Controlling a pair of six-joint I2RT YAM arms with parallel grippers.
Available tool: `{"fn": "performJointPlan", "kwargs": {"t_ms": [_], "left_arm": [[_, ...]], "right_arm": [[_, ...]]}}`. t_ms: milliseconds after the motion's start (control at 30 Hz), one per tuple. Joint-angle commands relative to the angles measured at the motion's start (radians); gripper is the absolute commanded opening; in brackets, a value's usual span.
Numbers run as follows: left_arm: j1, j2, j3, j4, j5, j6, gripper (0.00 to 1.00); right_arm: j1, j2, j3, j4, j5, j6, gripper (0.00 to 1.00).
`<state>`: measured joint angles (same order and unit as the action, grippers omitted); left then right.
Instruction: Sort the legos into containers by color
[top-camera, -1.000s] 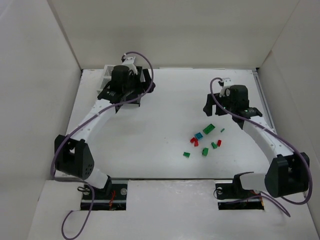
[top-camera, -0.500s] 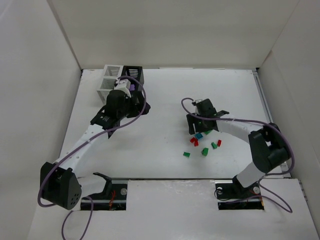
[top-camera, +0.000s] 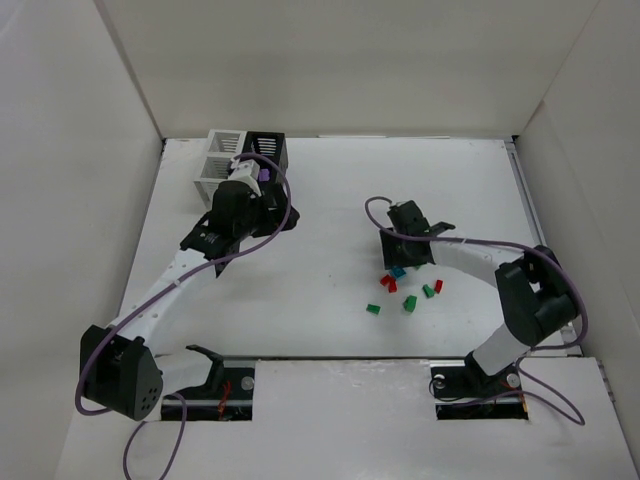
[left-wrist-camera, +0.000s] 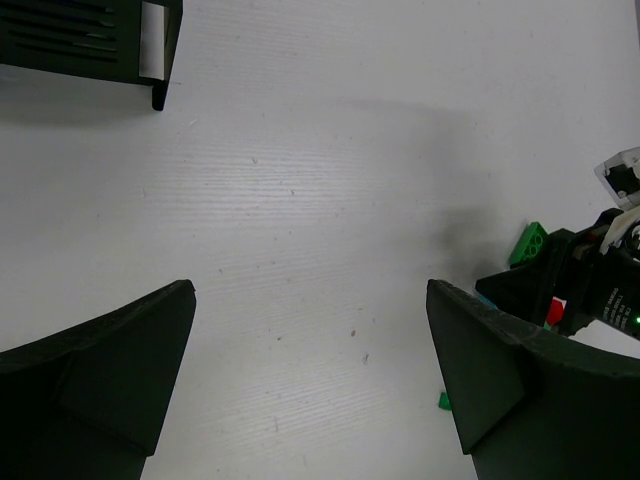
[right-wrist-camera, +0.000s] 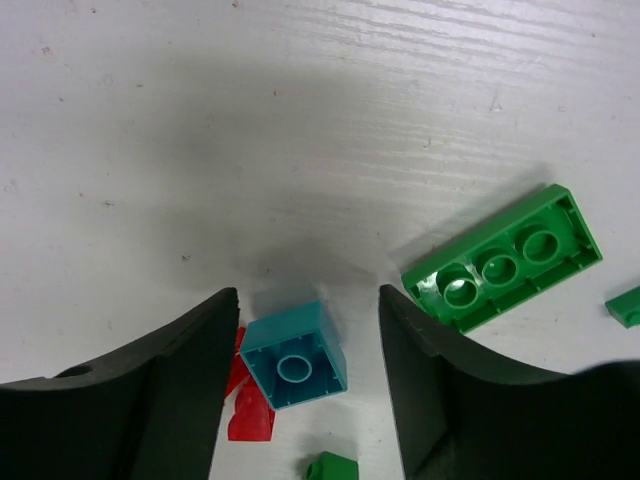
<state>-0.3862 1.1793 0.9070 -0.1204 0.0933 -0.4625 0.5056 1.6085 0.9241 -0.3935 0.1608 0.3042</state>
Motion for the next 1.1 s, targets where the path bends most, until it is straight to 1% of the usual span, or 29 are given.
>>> {"fn": "performJointPlan", "kwargs": {"t_ms": [0, 33, 67, 133, 400, 433, 500, 567, 600, 633, 667, 700, 733, 767, 833, 933, 967, 1067], "left_arm": [[-0.006, -0.017, -0.010, 0.022, 0.014, -0.010, 1.00], [-0.006, -0.007, -0.010, 0.022, 0.014, -0.010, 1.00], [-0.006, -0.007, -0.010, 0.022, 0.014, -0.010, 1.00], [-0.006, -0.007, -0.010, 0.022, 0.014, -0.010, 1.00], [-0.006, -0.029, 0.000, 0.013, 0.014, -0.010, 1.00], [-0.006, -0.038, 0.000, 0.013, 0.014, -0.001, 1.00], [-0.006, -0.047, 0.000, 0.013, 0.025, -0.001, 1.00], [-0.006, -0.047, 0.000, 0.022, 0.039, -0.001, 1.00], [-0.006, -0.047, 0.000, 0.022, 0.048, -0.001, 1.00], [-0.006, -0.056, -0.009, 0.022, 0.048, 0.008, 1.00], [-0.006, -0.056, -0.010, 0.022, 0.048, 0.008, 1.00], [-0.006, -0.056, -0.010, 0.022, 0.048, 0.008, 1.00], [-0.006, -0.056, -0.010, 0.022, 0.048, 0.008, 1.00], [-0.006, -0.056, -0.010, 0.022, 0.048, 0.008, 1.00], [-0.006, -0.056, -0.010, 0.022, 0.048, 0.008, 1.00], [-0.006, -0.056, -0.010, 0.022, 0.048, 0.008, 1.00], [-0.006, -0.056, -0.010, 0.022, 0.048, 0.008, 1.00], [-0.006, -0.056, -0.010, 0.031, 0.057, 0.008, 1.00]], "right_arm": [[0.008, -0.048, -0.013, -0.010, 0.036, 0.027, 0.62], [0.008, -0.048, -0.013, -0.010, 0.036, 0.027, 0.59], [0.008, -0.048, -0.022, -0.010, 0.036, 0.027, 0.54], [0.008, -0.058, -0.033, 0.001, 0.017, 0.027, 0.41], [0.008, -0.077, -0.022, 0.010, 0.006, 0.006, 0.29], [0.008, -0.078, -0.012, 0.010, -0.003, -0.007, 0.29], [0.008, -0.099, 0.001, 0.010, -0.032, -0.031, 0.26], [-0.004, -0.124, 0.025, 0.010, -0.084, -0.056, 0.26], [-0.013, -0.133, 0.025, 0.010, -0.098, -0.065, 0.27], [-0.013, -0.148, 0.025, 0.010, -0.115, -0.114, 0.33], [-0.013, -0.148, 0.025, 0.001, -0.127, -0.135, 0.43], [-0.013, -0.148, 0.038, -0.013, -0.127, -0.151, 0.67], [-0.013, -0.148, 0.038, -0.025, -0.118, -0.160, 0.77], [-0.013, -0.148, 0.038, -0.050, -0.101, -0.160, 0.81], [-0.013, -0.148, 0.016, -0.059, -0.047, -0.136, 0.81], [-0.013, -0.125, 0.006, -0.087, -0.014, -0.044, 0.81], [-0.022, -0.125, 0.005, -0.087, -0.014, 0.028, 0.80], [-0.022, -0.116, -0.028, -0.073, -0.023, 0.139, 0.77]]}}
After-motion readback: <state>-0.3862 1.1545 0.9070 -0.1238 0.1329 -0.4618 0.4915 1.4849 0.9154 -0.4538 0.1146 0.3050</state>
